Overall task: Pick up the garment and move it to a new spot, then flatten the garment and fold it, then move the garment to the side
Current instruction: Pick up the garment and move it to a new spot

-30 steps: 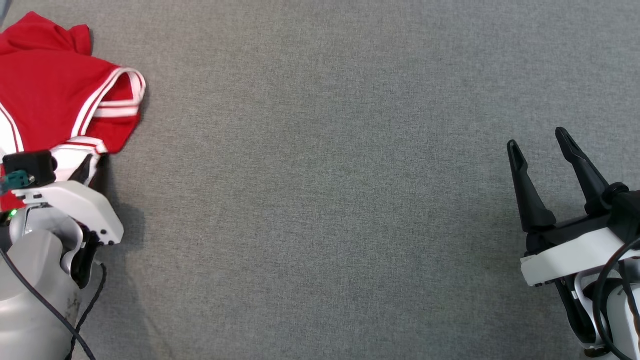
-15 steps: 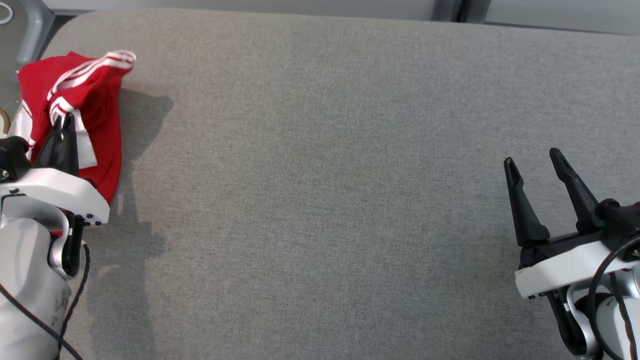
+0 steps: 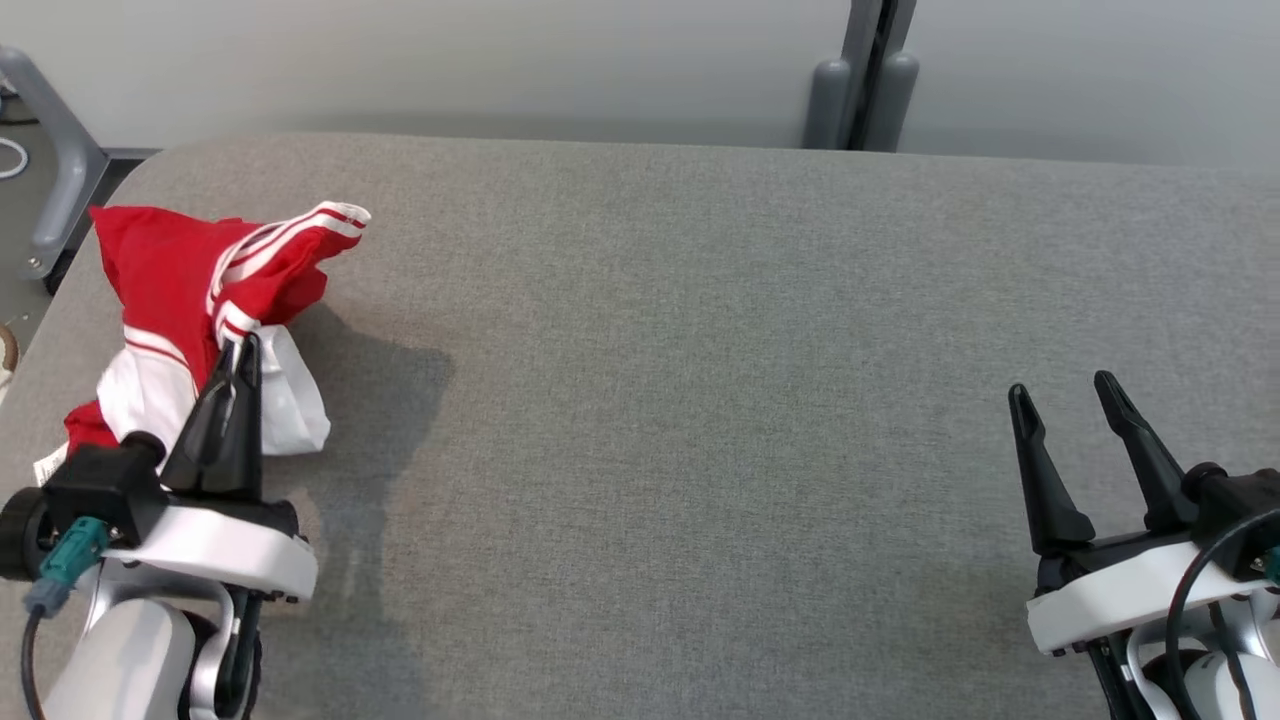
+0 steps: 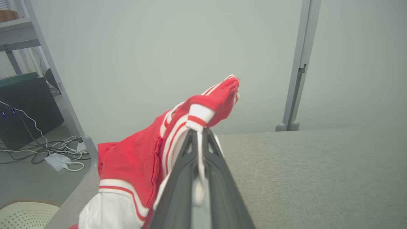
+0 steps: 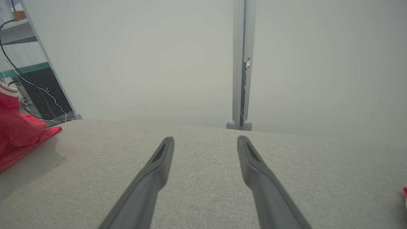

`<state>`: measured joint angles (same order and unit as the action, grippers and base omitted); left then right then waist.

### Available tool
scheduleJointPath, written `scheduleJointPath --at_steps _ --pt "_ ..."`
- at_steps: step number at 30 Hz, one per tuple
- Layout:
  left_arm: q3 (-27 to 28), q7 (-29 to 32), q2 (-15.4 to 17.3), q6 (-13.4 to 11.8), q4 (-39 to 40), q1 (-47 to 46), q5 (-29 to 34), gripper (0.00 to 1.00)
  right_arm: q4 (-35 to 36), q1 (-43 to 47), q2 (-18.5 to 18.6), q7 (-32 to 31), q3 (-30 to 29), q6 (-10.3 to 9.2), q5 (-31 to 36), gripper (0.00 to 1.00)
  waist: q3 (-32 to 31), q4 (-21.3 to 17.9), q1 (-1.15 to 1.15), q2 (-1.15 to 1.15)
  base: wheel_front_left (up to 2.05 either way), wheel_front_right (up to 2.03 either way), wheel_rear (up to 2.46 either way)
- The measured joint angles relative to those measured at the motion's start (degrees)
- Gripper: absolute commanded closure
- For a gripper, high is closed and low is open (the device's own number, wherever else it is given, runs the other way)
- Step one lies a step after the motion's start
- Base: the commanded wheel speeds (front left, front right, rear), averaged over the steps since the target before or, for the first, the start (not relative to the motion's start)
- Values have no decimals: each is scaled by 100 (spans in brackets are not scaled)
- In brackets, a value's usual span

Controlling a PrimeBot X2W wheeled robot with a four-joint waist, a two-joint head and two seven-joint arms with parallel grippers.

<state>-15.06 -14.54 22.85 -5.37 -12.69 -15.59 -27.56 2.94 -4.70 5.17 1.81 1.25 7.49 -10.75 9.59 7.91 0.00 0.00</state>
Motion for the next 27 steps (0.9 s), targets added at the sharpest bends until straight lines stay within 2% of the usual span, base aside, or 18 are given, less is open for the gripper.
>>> scheduleJointPath --at_steps 6,11,19,27 --pt "-202 365 26 -274 1058 682 83 100 7 165 -45 -2 -9 0 -3 0 -262 -232 0 0 0 0 0" --pt "-510 606 -70 -308 1568 800 135 100 32 190 -85 -10 40 0 -36 0 -359 -492 0 0 0 0 0" --pt "-1011 803 -352 -26 1597 248 261 100 99 147 -110 -7 118 1 -74 0 -294 -1050 0 0 0 0 0" --pt "-1550 946 -786 313 1405 -633 410 100 30 43 -159 182 122 0 -154 0 28 -1832 0 0 0 0 0"
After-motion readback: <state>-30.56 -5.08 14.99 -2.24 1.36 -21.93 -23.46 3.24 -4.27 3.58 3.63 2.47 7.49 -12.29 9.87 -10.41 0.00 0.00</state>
